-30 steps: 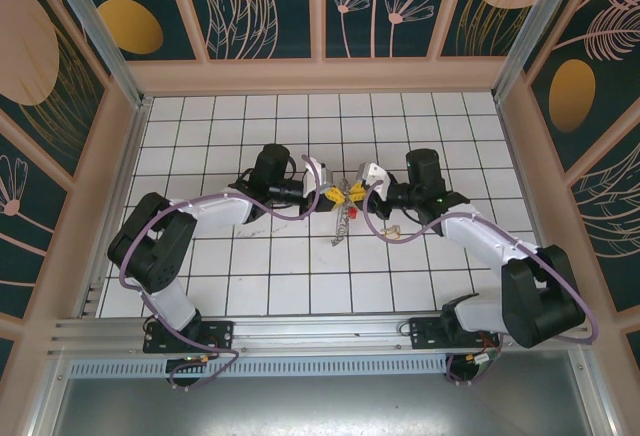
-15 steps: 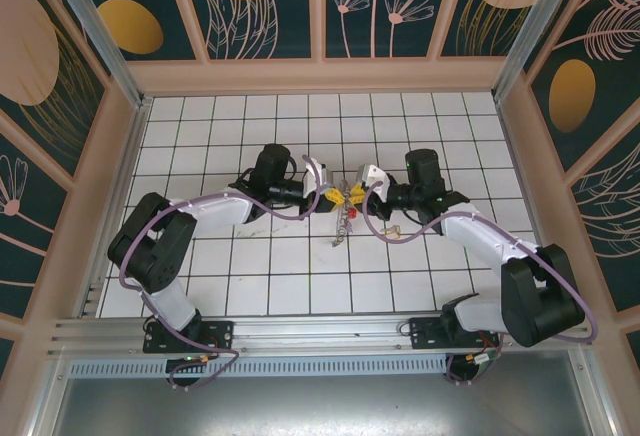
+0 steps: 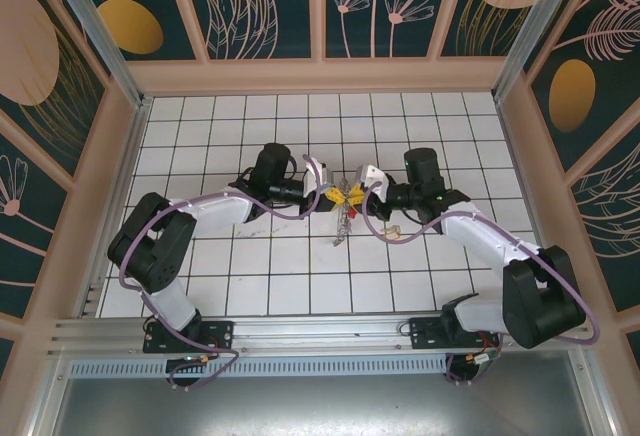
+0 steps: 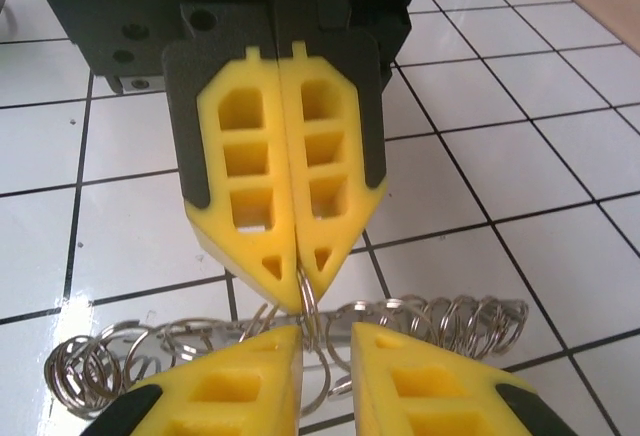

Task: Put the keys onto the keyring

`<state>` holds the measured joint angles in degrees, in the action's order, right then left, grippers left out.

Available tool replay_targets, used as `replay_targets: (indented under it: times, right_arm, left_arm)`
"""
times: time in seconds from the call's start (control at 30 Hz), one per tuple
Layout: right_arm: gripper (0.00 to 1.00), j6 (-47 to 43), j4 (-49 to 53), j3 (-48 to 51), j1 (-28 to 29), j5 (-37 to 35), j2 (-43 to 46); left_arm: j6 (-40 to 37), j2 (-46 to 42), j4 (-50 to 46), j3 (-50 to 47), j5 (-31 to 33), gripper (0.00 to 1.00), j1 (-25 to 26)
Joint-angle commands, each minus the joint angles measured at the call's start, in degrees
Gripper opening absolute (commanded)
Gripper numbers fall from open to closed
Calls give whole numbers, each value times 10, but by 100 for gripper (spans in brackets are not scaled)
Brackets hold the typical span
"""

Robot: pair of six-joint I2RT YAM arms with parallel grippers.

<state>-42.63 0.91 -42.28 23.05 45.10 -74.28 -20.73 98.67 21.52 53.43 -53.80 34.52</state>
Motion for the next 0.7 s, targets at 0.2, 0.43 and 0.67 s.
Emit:
replay_targets:
  times: [0.2, 0.43, 0.67]
  right_arm:
    - [15, -22, 0, -31, 10, 7, -27]
    - [12, -33, 16, -30, 10, -13, -36]
    - [3, -29, 14, -33, 10, -11, -37]
  left_arm:
    - [-16, -9, -11, 20, -29, 0, 4]
    - [-18, -11, -12, 37, -29, 0, 4]
    - [-21, -10, -17, 41, -30, 0, 4]
